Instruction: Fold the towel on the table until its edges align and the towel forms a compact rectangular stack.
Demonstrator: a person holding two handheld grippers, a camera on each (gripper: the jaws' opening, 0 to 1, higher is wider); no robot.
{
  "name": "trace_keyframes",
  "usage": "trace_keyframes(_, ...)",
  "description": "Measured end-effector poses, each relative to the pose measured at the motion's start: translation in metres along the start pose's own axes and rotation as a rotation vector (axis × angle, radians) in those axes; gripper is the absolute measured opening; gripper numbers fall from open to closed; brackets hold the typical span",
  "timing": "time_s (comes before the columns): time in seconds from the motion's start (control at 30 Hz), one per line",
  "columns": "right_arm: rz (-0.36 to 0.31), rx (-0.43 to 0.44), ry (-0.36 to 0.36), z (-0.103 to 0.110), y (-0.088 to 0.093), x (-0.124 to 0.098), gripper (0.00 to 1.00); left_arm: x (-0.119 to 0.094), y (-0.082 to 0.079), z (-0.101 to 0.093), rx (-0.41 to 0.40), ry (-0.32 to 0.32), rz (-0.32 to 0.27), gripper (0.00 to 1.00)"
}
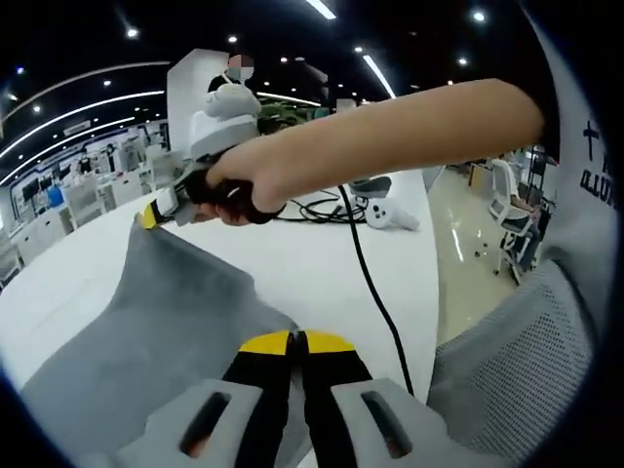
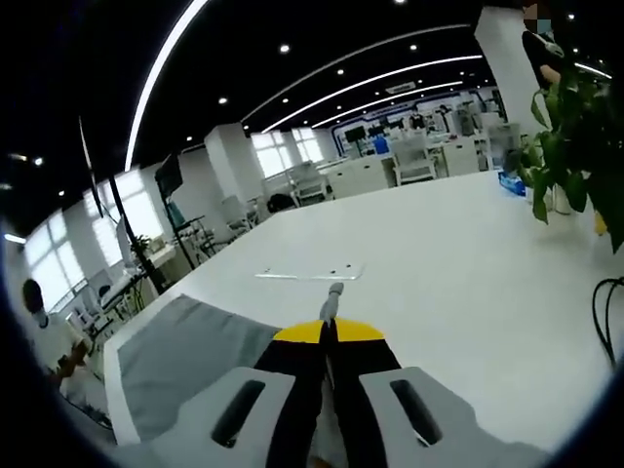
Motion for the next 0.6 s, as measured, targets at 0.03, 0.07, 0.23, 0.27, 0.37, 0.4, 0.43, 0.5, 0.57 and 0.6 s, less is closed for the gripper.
trace_keyframes(0.03,-0.003,0.001,-0.004,0.003,-0.002,-0.001,0.0,-0.006,-0.001,0.001,-0.006,-0.015,-0.006,0.03)
trace_keyframes(0.07,-0.006,-0.001,-0.006,0.005,-0.003,-0.002,0.0,-0.007,-0.001,0.002,-0.008,-0.019,-0.008,0.03)
trace_keyframes(0.23,-0.025,-0.014,-0.028,0.024,-0.016,-0.003,0.0,-0.026,-0.004,0.005,-0.013,-0.05,-0.015,0.03)
trace_keyframes(0.27,-0.03,-0.019,-0.032,0.028,-0.02,-0.003,0.0,-0.031,-0.005,0.006,-0.013,-0.057,-0.02,0.03)
trace_keyframes(0.37,-0.05,-0.011,-0.035,0.038,-0.03,-0.001,0.0,-0.042,-0.007,0.009,-0.022,-0.067,-0.037,0.03)
trace_keyframes(0.4,-0.055,-0.009,-0.034,0.04,-0.033,-0.001,0.0,-0.047,-0.008,0.01,-0.027,-0.07,-0.04,0.03)
trace_keyframes(0.43,-0.059,-0.01,-0.033,0.043,-0.034,-0.001,0.0,-0.05,-0.008,0.01,-0.027,-0.073,-0.046,0.03)
trace_keyframes(0.5,-0.071,-0.008,-0.029,0.05,-0.039,-0.002,0.0,-0.058,-0.008,0.011,-0.027,-0.083,-0.057,0.03)
trace_keyframes(0.57,-0.078,0.0,-0.033,0.057,-0.042,-0.001,0.0,-0.067,-0.008,0.012,-0.041,-0.091,-0.073,0.03)
trace_keyframes(0.6,-0.079,-0.002,-0.032,0.062,-0.043,-0.001,0.0,-0.073,-0.009,0.013,-0.048,-0.1,-0.099,0.03)
Point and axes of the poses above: the point that each gripper's makers call its tool centre point, and the gripper's own axes: x roughly forward along the fingers, z roughly to its left, y roughly out of its underside, the point moved 9 cm from there along -x, roughly backward along the fingers, and after that the axes turned 3 degrees about y, right-handed, at the moved point
